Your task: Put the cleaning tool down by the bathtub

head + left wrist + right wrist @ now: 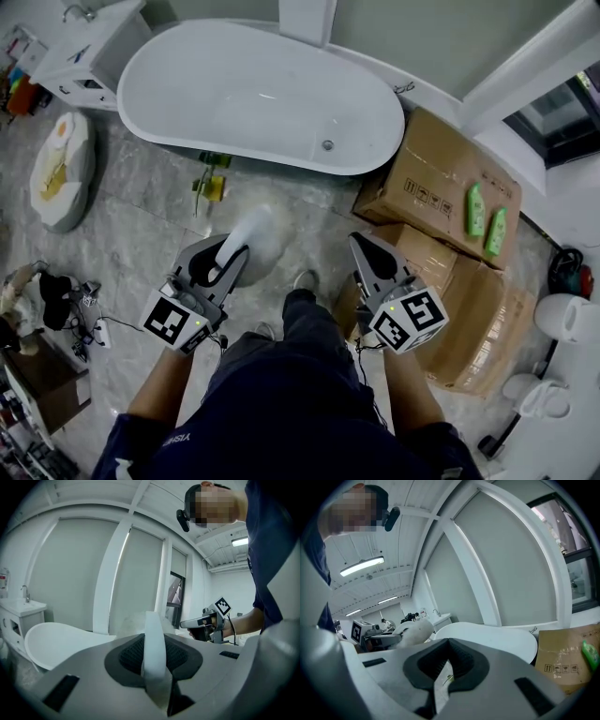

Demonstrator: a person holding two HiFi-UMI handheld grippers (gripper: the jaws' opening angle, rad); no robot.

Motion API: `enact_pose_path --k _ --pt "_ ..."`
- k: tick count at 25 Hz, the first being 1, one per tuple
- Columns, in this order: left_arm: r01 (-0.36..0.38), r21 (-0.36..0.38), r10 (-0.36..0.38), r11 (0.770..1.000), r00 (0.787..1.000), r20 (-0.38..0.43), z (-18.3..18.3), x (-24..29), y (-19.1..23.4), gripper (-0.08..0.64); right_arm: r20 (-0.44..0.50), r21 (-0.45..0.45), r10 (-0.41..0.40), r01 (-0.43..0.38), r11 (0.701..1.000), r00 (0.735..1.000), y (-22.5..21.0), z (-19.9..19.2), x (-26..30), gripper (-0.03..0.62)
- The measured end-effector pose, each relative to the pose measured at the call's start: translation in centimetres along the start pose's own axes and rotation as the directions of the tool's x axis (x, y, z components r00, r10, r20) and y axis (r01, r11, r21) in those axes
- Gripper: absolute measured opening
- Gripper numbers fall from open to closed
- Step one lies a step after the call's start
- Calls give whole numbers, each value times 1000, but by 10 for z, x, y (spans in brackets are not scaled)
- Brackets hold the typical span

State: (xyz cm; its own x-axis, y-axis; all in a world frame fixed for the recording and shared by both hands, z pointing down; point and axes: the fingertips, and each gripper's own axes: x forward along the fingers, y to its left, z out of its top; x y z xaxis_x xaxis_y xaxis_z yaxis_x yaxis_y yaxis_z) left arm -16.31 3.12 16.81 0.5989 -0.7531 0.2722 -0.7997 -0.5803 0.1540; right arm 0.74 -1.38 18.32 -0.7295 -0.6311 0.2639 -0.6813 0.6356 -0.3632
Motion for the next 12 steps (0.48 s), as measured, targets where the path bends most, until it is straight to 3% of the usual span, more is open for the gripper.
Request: enact_pose_path --k 12 --pt "4 -27 -7 1000 996 -92 -14 97 34 106 -47 55 -13 16 998 999 -89 1 43 5"
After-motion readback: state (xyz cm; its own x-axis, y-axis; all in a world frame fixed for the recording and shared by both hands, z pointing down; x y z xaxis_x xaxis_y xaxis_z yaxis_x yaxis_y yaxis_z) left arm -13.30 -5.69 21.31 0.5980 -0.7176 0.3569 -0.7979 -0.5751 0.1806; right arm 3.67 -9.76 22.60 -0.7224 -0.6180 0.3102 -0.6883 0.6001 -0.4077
